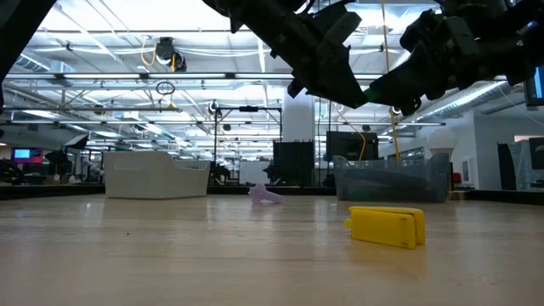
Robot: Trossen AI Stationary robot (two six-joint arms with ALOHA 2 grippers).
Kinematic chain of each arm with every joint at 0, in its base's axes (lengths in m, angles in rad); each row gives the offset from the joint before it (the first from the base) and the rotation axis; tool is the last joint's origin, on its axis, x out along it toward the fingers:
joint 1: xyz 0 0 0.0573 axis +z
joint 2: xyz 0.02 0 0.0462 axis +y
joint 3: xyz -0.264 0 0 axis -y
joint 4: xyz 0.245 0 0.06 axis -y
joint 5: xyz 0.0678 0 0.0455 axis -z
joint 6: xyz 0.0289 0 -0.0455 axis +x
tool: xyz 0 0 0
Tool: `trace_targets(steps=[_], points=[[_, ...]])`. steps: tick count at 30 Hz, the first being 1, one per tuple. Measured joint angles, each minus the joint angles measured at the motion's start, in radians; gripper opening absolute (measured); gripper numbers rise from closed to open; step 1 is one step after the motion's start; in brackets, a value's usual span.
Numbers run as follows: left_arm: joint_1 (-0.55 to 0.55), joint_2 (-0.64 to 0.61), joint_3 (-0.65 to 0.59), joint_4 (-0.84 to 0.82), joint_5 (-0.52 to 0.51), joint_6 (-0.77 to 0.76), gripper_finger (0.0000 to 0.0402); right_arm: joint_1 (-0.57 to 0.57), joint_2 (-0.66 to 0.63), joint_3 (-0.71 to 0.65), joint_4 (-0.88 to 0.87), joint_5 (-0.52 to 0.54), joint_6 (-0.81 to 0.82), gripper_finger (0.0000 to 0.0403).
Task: Pick and place Stapler, Stapler remover, tape
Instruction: Put the green small stapler into the black bin
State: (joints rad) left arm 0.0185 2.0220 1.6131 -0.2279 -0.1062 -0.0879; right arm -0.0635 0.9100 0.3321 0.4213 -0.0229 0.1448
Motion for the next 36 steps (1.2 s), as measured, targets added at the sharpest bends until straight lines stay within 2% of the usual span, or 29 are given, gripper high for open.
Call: trace_targets(steps=[10, 24, 36], points=[[0.0, 0.0, 0.0, -0.007, 0.0, 0.0, 0.0074, 0.0, 0.0, 0.0, 0.0, 0.0, 0.024, 0.0151], [-0.001, 0.0, 0.0, -0.011, 0.004, -0.022, 0.0074, -0.001, 0.0, 0.0, -0.003, 0.004, 0.047, 0.0063], [0.0, 0.0, 0.0, -0.01, 0.019, -0.027, 0.0074, 0.0, 0.0, 0.0, -0.007, 0.022, 0.051, 0.006]])
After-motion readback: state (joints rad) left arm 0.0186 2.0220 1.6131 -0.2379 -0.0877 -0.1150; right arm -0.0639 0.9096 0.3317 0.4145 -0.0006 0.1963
